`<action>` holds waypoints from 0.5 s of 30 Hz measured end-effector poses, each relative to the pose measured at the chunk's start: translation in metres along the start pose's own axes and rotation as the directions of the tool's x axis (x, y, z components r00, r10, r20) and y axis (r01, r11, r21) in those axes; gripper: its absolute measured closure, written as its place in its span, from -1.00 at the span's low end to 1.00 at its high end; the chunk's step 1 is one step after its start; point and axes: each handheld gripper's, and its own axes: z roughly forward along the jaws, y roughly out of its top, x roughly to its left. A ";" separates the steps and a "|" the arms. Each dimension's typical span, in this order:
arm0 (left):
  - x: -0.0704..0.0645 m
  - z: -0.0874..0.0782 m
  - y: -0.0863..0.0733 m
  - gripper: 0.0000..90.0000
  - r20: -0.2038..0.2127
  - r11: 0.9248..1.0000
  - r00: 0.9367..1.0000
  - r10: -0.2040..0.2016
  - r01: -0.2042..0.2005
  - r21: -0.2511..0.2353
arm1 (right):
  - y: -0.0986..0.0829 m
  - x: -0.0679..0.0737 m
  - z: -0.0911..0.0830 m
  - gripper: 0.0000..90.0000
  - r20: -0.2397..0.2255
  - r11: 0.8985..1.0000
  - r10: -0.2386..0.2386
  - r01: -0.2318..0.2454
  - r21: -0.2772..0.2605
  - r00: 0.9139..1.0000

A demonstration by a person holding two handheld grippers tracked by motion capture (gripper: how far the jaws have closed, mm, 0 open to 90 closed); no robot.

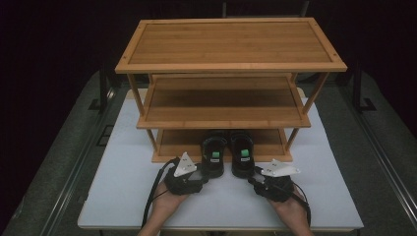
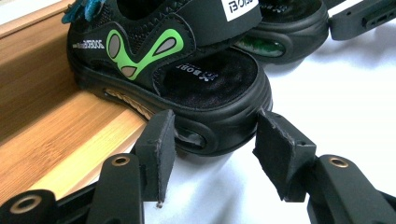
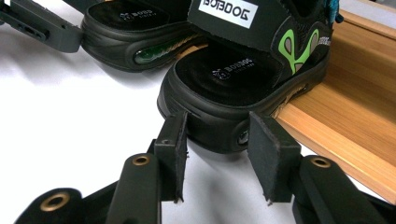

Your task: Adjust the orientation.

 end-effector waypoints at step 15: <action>-0.001 0.011 0.010 0.03 -0.008 1.000 1.000 -0.003 0.003 -0.016 | 0.009 0.009 0.009 0.29 0.012 1.000 -0.008 0.009 -0.016 1.000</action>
